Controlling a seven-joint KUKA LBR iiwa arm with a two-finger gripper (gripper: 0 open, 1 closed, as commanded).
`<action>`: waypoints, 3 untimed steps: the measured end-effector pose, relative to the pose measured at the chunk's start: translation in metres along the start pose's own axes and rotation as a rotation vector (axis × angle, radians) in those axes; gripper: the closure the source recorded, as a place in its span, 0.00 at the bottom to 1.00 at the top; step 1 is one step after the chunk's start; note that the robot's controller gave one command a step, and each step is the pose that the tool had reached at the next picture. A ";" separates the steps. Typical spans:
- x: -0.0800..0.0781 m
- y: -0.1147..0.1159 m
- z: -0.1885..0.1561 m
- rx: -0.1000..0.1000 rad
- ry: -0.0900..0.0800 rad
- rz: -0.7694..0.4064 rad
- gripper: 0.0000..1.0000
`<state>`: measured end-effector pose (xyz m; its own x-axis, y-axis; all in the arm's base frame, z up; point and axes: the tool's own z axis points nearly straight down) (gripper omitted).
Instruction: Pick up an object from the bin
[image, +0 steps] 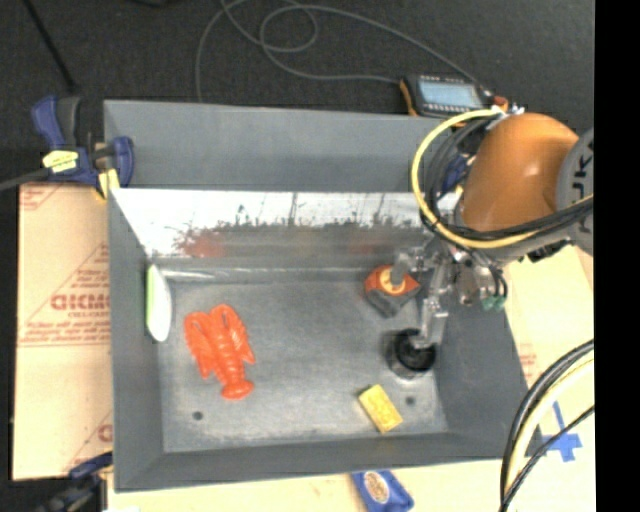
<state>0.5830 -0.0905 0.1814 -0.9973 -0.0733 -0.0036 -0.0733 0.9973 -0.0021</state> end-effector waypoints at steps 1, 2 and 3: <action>-0.002 -0.011 0.031 -0.001 -0.003 0.038 0.00; 0.022 -0.028 0.053 -0.001 0.000 -0.123 0.00; 0.039 -0.030 0.075 -0.001 0.000 -0.114 0.00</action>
Offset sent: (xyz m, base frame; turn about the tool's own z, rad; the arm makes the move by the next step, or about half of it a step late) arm -0.0524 -0.0555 -0.0805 0.0129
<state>0.5465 -0.1229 0.1062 -0.9825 -0.1864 -0.0035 -0.1864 0.9825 -0.0010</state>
